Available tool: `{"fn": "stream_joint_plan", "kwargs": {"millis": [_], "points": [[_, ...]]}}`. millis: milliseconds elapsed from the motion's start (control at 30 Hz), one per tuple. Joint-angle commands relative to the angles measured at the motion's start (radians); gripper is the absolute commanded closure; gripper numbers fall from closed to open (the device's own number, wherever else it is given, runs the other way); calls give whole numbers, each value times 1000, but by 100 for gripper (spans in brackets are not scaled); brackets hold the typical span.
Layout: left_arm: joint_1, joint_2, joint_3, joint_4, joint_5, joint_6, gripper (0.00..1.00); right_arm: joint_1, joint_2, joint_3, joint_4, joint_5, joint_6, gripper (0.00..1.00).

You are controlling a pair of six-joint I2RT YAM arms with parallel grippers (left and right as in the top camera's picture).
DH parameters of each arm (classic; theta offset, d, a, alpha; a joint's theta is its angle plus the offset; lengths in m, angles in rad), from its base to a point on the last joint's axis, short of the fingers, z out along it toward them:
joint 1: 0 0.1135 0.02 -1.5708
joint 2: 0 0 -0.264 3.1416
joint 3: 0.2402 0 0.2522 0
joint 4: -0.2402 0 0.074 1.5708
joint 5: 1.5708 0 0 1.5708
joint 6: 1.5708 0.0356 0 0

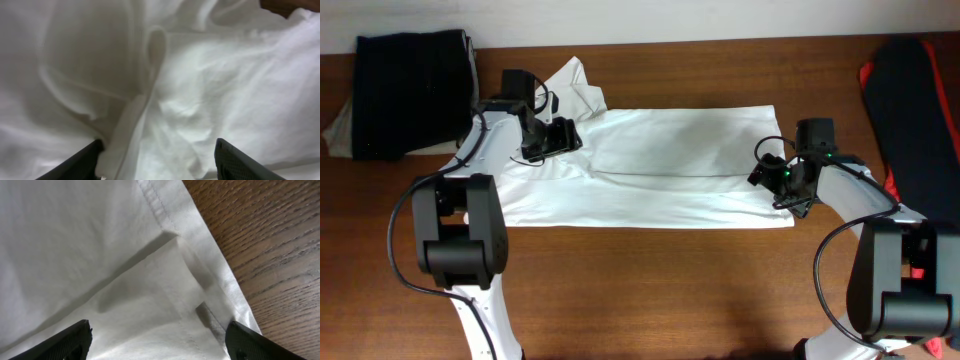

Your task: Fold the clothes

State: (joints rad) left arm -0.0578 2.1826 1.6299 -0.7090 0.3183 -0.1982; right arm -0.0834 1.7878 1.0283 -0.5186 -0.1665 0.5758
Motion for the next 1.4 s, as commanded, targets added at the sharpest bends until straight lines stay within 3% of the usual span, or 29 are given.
{"fn": "stream_joint_plan", "kwargs": {"millis": [0, 67, 133, 200, 433, 633, 833, 900, 933, 1000, 1067, 1200, 1367], "points": [[-19, 11, 23, 19, 19, 2, 32, 6, 5, -9, 0, 13, -3, 11], [-21, 11, 23, 32, 19, 1, 44, 5, 5, -9, 0, 13, -3, 11], [-21, 11, 23, 50, 19, 1, 64, 5, 5, -9, 0, 13, -3, 12], [-21, 11, 23, 84, 19, -23, 70, 5, 5, -9, 0, 13, -3, 11], [-21, 11, 23, 186, 19, -94, 82, 6, 5, -9, 0, 13, -3, 11], [-21, 17, 22, 269, 19, -158, 100, 5, 5, -9, 0, 13, -3, 12], [-23, 64, 22, 356, 22, -207, 100, 5, 5, -9, 0, 13, -3, 17], [-28, 93, 22, 404, 53, -206, 99, 5, 5, -9, 0, 13, -3, 17], [-29, 105, 22, 432, 63, -205, 88, 5, 5, -9, 0, 14, -3, 17], [-29, 104, 27, 468, 60, -186, 47, 5, 5, -9, 1, 14, -3, 17], [-20, 97, 71, 460, 65, -186, 36, 5, 5, -9, 1, 18, -3, 17], [-15, 97, 236, 399, 85, -160, 26, 5, 5, -9, 6, 21, -3, 16], [-39, 97, 316, 449, -13, -157, 28, 5, 5, -9, 11, 21, -3, 16]]}}
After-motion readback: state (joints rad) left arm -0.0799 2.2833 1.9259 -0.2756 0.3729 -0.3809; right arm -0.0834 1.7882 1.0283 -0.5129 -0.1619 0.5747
